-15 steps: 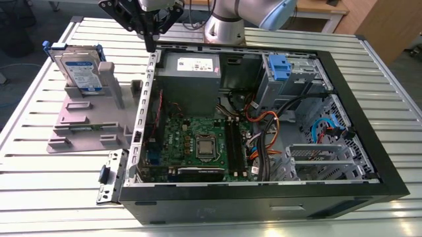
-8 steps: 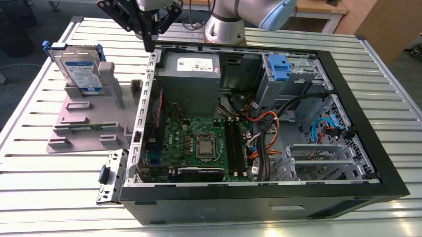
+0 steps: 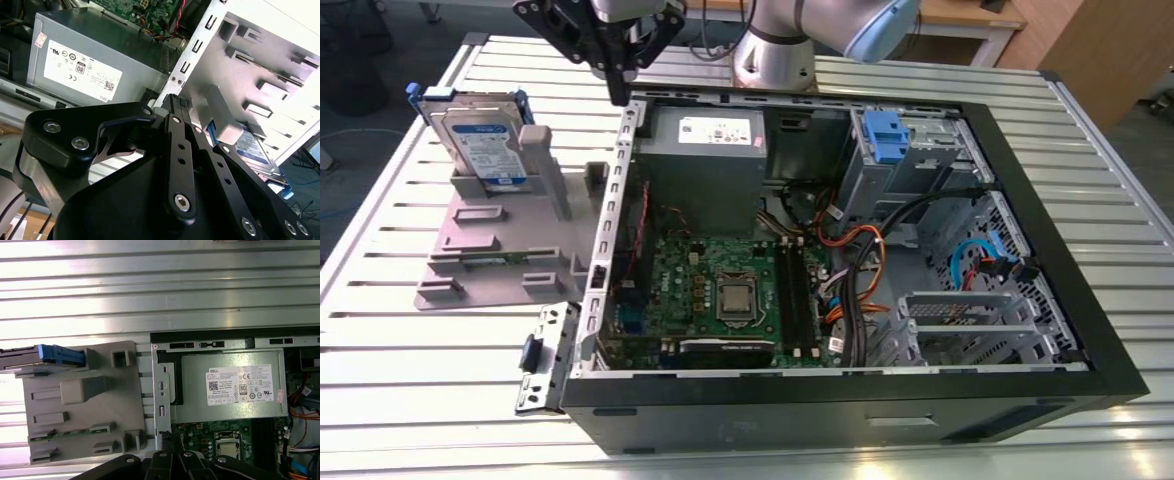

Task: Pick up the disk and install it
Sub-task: 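Reach for the disk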

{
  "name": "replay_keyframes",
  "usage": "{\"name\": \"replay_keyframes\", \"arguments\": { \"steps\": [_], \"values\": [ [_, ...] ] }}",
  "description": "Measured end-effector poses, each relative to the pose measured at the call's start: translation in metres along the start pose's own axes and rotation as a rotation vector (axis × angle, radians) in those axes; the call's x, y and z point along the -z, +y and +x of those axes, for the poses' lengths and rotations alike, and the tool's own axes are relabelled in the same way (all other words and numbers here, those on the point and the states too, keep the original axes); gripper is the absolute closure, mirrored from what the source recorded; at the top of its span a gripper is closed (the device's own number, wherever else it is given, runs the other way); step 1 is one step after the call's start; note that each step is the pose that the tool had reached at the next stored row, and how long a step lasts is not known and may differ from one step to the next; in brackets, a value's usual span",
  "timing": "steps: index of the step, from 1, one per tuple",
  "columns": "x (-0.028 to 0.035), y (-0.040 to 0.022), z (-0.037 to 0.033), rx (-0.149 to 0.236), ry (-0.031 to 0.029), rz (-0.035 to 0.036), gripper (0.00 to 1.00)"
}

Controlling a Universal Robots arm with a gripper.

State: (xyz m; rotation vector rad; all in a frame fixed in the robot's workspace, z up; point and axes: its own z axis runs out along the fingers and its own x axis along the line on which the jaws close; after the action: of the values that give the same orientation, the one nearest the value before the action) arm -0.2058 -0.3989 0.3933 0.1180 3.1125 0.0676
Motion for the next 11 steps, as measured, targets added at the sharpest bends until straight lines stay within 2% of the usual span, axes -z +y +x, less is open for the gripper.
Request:
{"name": "replay_keyframes", "arguments": {
  "steps": [11],
  "values": [
    [0.0001, -0.0003, 0.0035, 0.000, 0.0000, 0.0000, 0.90]
  ]
}}
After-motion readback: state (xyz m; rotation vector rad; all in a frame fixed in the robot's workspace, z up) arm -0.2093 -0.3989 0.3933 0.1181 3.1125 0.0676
